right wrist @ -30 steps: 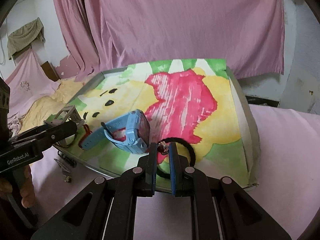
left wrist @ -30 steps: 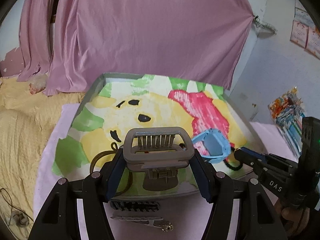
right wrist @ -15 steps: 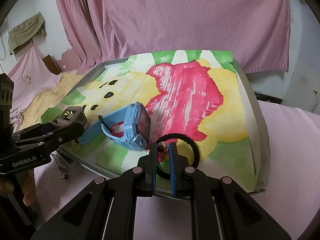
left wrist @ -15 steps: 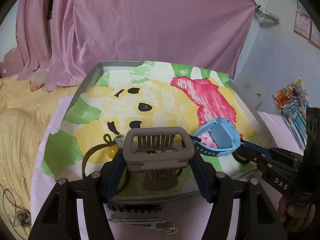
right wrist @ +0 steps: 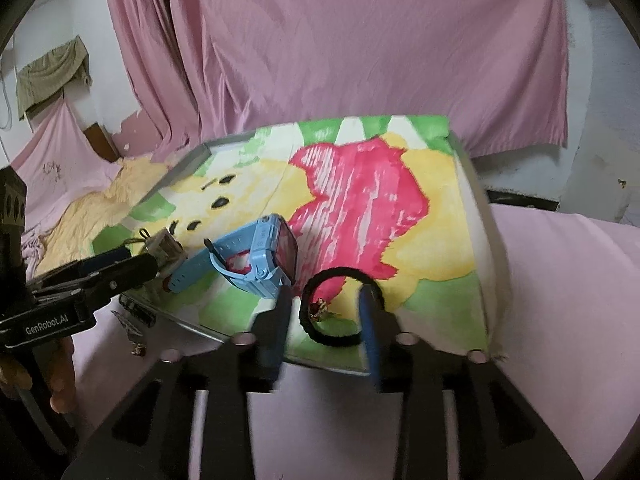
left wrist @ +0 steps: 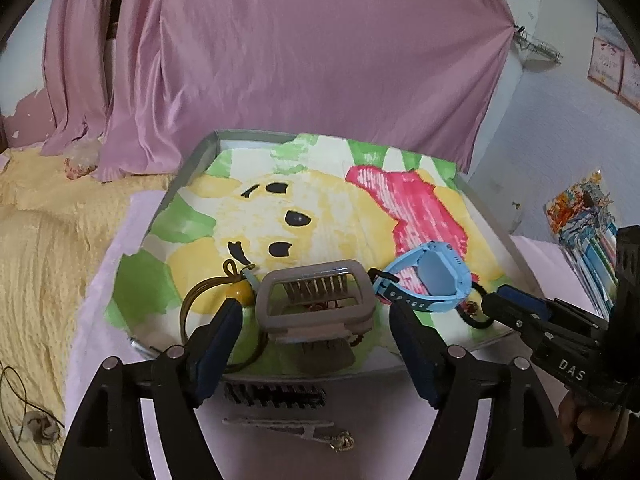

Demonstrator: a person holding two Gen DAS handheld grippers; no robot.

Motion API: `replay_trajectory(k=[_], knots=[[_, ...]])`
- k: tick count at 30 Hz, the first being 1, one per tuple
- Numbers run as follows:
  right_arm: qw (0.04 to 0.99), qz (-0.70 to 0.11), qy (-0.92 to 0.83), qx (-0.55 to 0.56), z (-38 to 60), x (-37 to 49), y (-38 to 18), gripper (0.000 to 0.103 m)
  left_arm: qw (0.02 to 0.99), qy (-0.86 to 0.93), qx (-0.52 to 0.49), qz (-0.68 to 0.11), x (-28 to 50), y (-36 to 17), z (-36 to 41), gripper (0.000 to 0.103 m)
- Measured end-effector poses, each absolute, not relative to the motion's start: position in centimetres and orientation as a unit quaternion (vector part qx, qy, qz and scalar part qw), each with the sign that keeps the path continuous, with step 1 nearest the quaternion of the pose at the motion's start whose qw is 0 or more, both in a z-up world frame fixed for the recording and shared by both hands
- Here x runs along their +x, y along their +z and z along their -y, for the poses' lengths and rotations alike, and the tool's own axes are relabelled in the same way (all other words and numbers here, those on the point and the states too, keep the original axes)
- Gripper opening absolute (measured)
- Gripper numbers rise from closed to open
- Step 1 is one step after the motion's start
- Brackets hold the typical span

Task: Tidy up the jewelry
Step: 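Lower the red-gem ring and beige hair clip into the tray and open both tools, then withdraw both tools from the tray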

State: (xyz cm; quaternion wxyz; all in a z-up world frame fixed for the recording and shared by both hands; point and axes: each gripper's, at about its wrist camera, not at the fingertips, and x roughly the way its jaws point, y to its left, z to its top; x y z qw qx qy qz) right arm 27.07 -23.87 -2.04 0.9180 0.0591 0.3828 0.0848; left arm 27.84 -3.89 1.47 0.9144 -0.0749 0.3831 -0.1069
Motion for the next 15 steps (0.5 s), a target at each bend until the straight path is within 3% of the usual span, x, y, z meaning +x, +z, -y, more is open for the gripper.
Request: replay_trajectory(k=[3, 7, 12, 15], knots=[[0.928, -0.357, 0.08, 0.066, 24.3, 25.8, -1.2, 0.04, 0.922, -0.108, -0.077, -0.363, 26.9, 2.0, 3.7, 0.079], [0.943, -0.321, 0.064, 0.061, 24.8, 24.0, -0.2, 0.069, 0.932, -0.107, -0.085, -0.335, 25.4, 2.7, 3.3, 0.091], [0.956, -0.282, 0.055, 0.058, 25.1, 21.6, 0.9, 0.077, 0.944, -0.103, -0.091, -0.3, 23.4, 3.4, 2.8, 0.097], [0.961, -0.264, 0.055, 0.055, 25.1, 20.1, 1.4, 0.089, 0.952, -0.093, -0.089, -0.277, 22.2, 3.8, 2.7, 0.101]])
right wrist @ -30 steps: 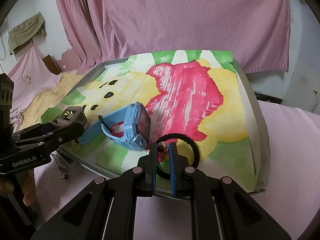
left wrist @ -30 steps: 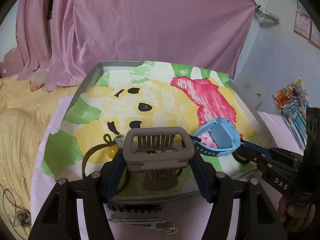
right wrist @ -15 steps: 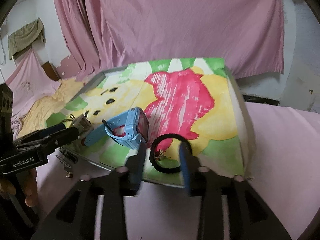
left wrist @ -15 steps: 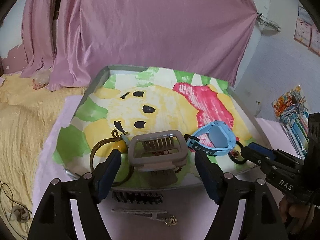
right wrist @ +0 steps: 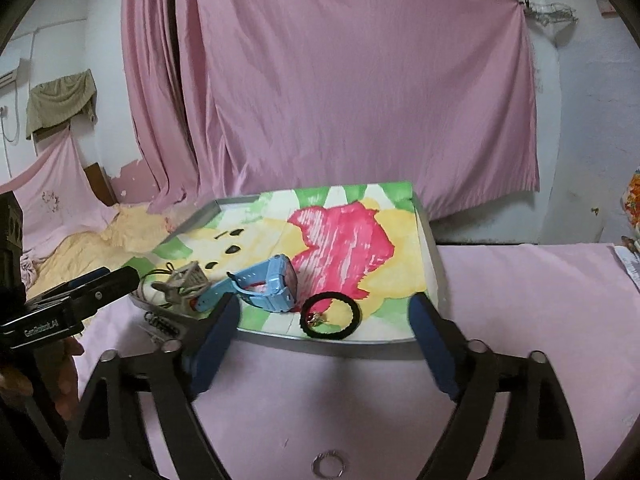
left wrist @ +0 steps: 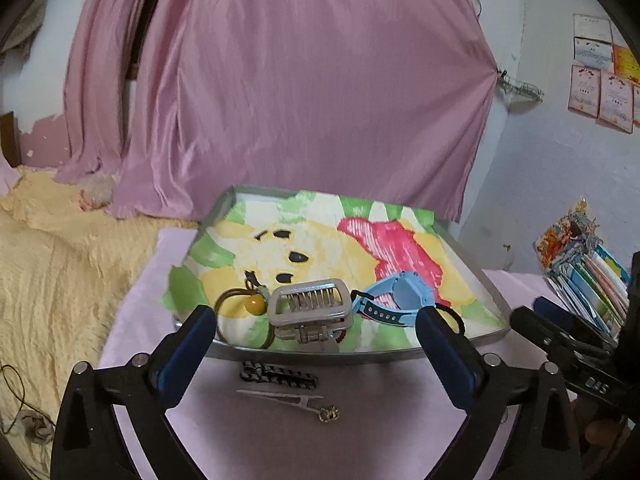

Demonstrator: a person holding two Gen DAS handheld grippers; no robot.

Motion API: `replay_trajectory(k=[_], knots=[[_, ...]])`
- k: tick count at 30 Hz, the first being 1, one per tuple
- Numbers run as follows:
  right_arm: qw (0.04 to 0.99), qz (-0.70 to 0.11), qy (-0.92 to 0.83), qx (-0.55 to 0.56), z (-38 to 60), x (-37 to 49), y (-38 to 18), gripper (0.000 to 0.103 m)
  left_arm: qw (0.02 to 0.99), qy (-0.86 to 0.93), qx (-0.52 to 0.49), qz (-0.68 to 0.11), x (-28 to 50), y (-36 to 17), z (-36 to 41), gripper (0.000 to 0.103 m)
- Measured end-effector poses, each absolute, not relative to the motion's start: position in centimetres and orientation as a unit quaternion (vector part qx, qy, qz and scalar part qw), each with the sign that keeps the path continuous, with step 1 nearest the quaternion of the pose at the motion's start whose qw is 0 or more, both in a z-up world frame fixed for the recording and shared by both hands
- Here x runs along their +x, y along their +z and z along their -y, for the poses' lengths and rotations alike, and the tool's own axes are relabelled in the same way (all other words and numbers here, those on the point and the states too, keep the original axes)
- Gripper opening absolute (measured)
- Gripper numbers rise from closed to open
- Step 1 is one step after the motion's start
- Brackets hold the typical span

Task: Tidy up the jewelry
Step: 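Withdraw both tools from the tray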

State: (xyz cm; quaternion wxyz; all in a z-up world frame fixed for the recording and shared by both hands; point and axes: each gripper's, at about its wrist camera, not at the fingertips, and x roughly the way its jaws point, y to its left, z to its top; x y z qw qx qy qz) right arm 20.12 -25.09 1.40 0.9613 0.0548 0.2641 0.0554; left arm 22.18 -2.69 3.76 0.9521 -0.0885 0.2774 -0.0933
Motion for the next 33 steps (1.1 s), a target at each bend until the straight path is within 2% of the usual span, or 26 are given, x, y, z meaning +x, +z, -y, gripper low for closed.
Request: replay_trajectory(k=[8, 18, 33], knots=[[0.976, -0.207, 0.044, 0.049, 25.2, 15.1, 2.3, 0.09, 0.97, -0.087, -0.072, -0.214, 17.8, 4.4, 2.3, 0.102], [0.984, -0.173, 0.033, 0.038, 24.4, 11.8, 2.1, 0.091, 0.979, -0.088, -0.035, -0.178, 13.7, 4.1, 2.1, 0.102], [0.971, -0.23, 0.037, 0.046, 24.2, 10.9, -0.8, 0.091, 0.967, -0.078, -0.032, -0.241, 13.7, 2.2, 1.0, 0.102]])
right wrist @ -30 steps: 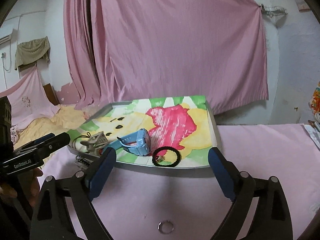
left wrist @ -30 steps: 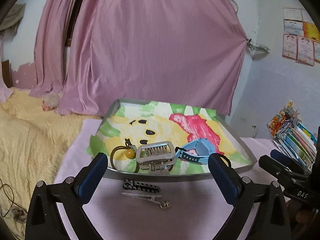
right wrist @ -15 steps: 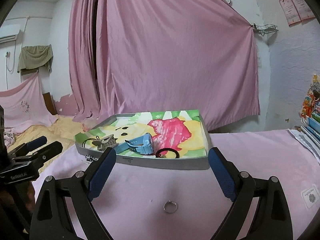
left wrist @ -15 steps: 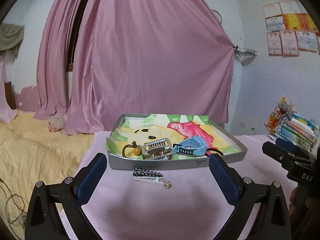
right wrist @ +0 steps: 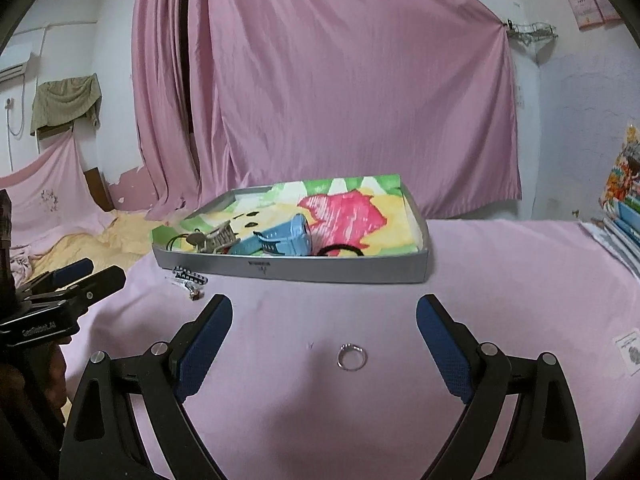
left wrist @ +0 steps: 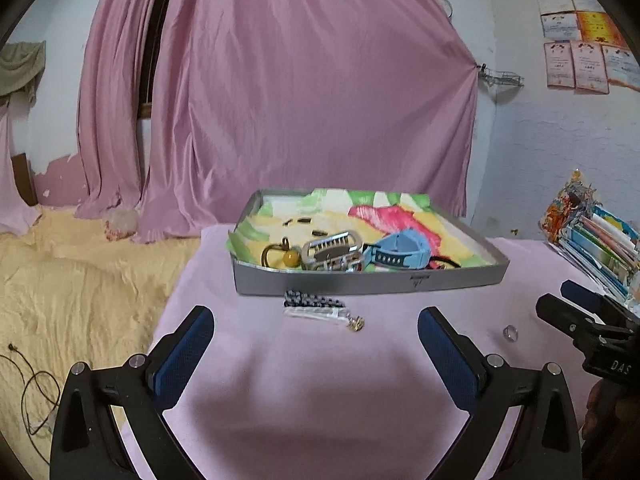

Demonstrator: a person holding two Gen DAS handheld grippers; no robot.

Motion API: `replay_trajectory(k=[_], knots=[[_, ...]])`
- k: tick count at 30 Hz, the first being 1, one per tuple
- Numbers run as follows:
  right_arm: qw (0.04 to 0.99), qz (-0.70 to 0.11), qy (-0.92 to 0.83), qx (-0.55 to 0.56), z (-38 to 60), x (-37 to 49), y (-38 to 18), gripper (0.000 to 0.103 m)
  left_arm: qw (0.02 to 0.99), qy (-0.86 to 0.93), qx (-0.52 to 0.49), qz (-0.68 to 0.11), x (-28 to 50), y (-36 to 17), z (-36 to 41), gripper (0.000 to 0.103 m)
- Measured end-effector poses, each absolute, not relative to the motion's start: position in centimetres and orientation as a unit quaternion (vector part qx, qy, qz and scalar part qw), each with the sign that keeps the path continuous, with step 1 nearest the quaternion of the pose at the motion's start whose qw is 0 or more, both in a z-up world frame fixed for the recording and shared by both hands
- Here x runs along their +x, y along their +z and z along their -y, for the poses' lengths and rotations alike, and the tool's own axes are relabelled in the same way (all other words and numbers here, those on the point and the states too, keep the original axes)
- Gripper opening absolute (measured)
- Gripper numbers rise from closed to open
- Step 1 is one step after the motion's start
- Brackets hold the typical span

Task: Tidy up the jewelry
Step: 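Withdraw both tools from the tray, then close the right tool on the silver ring while the left tool grasps the silver snap clip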

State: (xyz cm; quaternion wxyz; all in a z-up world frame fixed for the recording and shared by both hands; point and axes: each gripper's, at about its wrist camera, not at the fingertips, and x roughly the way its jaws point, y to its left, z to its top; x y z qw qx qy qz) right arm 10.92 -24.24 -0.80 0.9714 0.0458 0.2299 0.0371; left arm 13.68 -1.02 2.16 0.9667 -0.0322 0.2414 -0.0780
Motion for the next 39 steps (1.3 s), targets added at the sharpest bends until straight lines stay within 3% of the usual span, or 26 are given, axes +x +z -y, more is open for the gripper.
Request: replay_trajectory(k=[20, 22, 26, 31, 39], knots=[[0.948, -0.3, 0.047, 0.09, 24.9, 12.7, -3.1, 0.09, 0.936, -0.088, -0.058, -0.337, 17.2, 0.5, 1.3, 0.102], [0.945, -0.311, 0.046, 0.088, 24.6, 13.0, -3.3, 0.081, 0.933, -0.09, -0.061, -0.344, 17.7, 0.5, 1.3, 0.102], [0.939, -0.331, 0.036, 0.089, 24.7, 13.5, -3.9, 0.074, 0.927, -0.09, -0.067, -0.358, 18.6, 0.3, 1.3, 0.102], [0.93, -0.354, 0.03, 0.095, 24.8, 14.3, -4.5, 0.053, 0.916, -0.089, -0.094, -0.379, 20.0, -0.1, 1.0, 0.102], [0.925, -0.372, 0.019, 0.076, 24.3, 15.0, -4.7, 0.038, 0.91, -0.083, -0.097, -0.395, 21.8, -0.7, 1.2, 0.102]])
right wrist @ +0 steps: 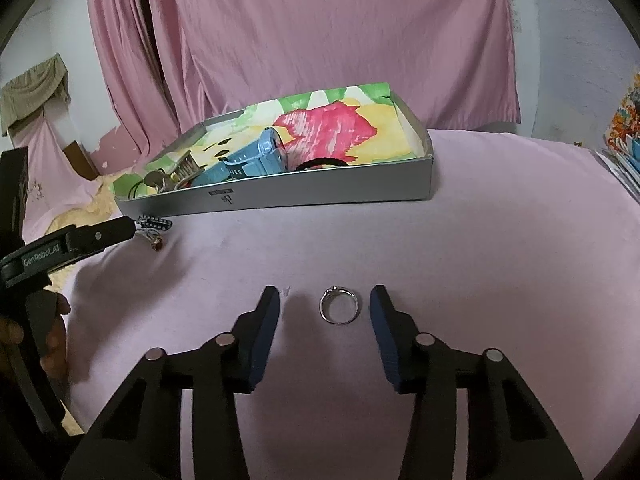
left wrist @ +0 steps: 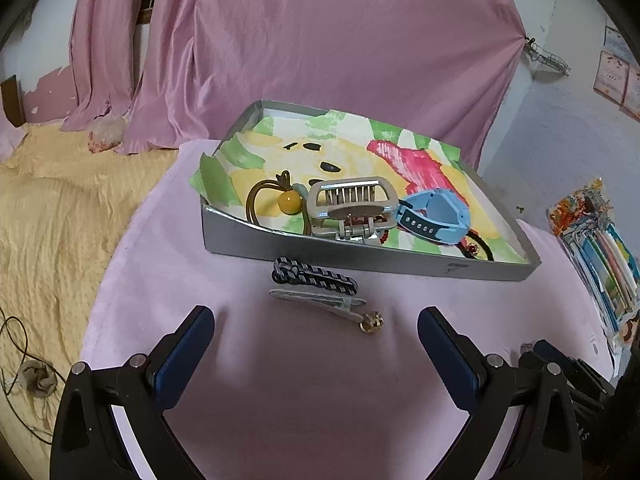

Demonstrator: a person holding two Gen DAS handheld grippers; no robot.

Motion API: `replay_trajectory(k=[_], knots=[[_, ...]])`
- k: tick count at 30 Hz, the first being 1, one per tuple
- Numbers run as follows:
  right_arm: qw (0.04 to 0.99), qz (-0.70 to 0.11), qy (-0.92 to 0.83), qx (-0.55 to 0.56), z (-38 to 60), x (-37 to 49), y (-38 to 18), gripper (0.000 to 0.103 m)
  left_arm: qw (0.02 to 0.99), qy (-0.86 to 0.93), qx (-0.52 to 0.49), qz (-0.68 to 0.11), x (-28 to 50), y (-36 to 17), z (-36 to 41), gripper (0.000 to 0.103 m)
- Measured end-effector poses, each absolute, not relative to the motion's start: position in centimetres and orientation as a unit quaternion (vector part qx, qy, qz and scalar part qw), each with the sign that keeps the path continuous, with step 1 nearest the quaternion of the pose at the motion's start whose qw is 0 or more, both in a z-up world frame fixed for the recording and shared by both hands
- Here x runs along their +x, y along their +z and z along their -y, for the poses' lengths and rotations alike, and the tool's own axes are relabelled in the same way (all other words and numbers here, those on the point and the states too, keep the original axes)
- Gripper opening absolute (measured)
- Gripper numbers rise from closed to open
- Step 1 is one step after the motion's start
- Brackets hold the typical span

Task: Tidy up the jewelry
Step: 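Close the right tool on the silver ring while the left tool grasps the silver snap clip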

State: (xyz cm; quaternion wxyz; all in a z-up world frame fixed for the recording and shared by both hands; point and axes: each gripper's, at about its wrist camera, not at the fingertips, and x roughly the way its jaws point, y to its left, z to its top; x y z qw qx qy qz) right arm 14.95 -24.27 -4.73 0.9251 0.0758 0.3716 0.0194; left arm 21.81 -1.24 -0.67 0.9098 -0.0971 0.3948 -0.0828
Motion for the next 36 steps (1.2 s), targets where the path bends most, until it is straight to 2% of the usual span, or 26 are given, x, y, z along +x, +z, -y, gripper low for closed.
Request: replay_trajectory(k=[8, 27, 36], knots=[[0.922, -0.383, 0.03, 0.047, 22.8, 15.7, -4.5, 0.019, 0.898, -0.098, -0.11, -0.414, 22.8, -1.3, 1.2, 0.095], [0.908, -0.409, 0.086, 0.022, 20.1, 18.2, -4.0, 0.018, 0.898, -0.09, -0.076, -0.425, 24.2, -1.2, 1.8, 0.077], [0.908, -0.408, 0.089, 0.022, 20.2, 18.4, -4.0, 0.018, 0.899, -0.079, -0.038, -0.429, 24.1, -1.2, 2.6, 0.059]])
